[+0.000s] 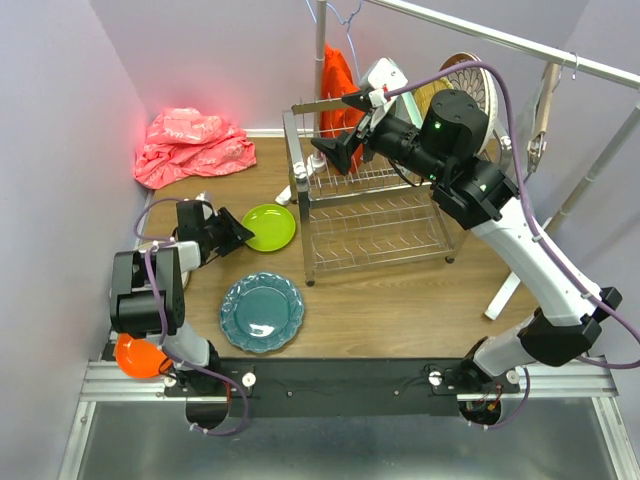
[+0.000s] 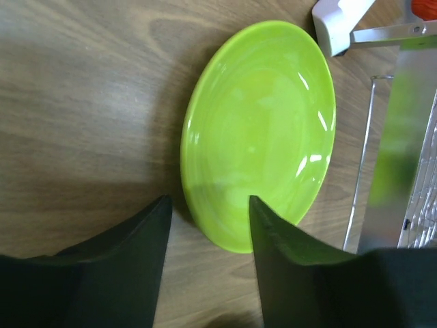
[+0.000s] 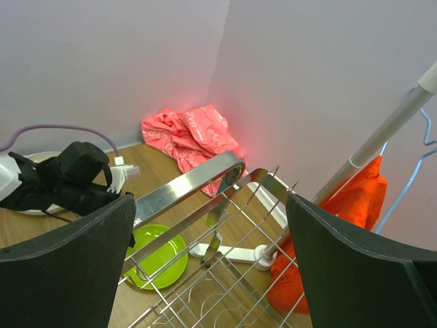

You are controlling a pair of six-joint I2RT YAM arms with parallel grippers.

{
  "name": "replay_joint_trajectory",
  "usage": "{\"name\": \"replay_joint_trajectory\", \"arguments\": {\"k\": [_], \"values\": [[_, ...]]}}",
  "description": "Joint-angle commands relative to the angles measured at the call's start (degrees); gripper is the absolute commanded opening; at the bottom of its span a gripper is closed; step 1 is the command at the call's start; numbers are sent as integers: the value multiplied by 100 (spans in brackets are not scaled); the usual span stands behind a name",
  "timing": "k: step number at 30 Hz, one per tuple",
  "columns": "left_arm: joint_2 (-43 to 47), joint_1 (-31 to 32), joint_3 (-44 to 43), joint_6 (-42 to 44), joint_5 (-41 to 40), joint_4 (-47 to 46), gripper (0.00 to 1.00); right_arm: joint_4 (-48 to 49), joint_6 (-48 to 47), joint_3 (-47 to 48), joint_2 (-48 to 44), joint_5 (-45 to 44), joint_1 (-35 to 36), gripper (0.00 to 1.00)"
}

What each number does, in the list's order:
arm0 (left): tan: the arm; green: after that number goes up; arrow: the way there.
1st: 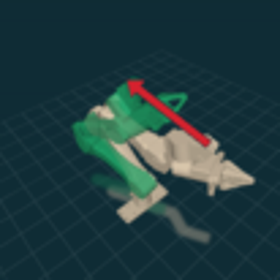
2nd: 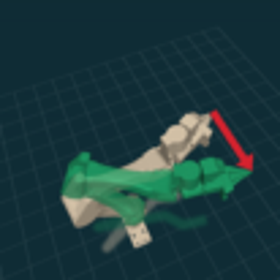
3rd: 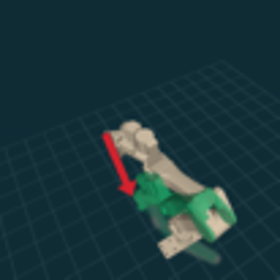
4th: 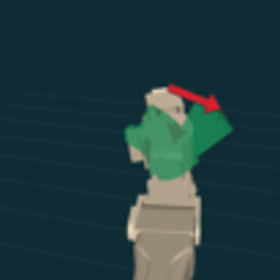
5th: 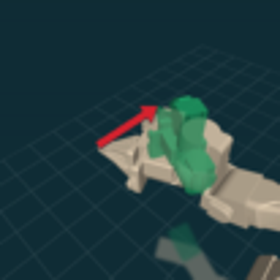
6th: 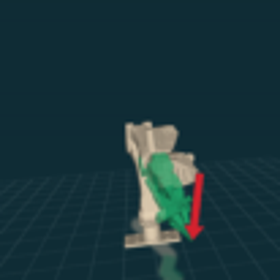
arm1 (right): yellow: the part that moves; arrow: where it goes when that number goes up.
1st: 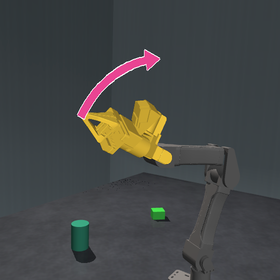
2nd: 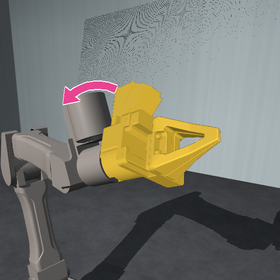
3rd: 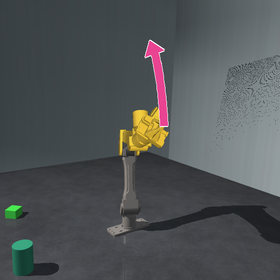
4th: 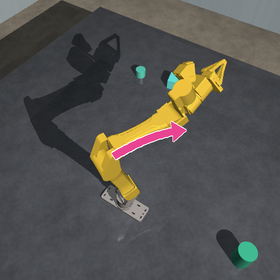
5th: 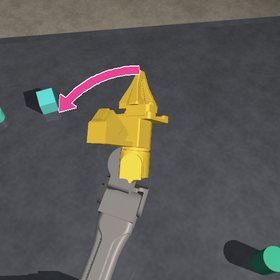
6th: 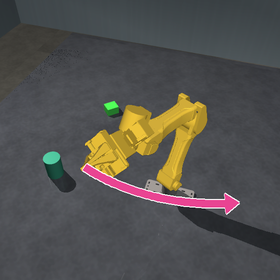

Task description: Load the plates into the dish rack

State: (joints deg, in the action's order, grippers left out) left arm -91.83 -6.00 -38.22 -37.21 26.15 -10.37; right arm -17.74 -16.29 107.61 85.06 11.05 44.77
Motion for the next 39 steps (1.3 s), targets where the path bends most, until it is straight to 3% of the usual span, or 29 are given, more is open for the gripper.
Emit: {"name": "replay_joint_trajectory", "arguments": {"k": [1,8,16,26,34,39], "values": [[-318,-24,-80,276,153,-53,52,-46,83,-21,-77,-41,-30,98],[-467,-15,-247,276,180,-18,35,-37,109,-3,-51,-33,-30,98],[-433,-15,-318,337,320,0,1,-37,91,-21,-86,-41,-39,98],[929,-111,-573,531,-109,808,0,-37,162,-83,-130,-94,-39,98],[2501,-340,-476,-189,-760,879,0,-46,355,-30,-68,-94,-39,98],[2969,-340,-792,-568,-1208,940,0,-54,539,49,2,-42,-39,98]]}}
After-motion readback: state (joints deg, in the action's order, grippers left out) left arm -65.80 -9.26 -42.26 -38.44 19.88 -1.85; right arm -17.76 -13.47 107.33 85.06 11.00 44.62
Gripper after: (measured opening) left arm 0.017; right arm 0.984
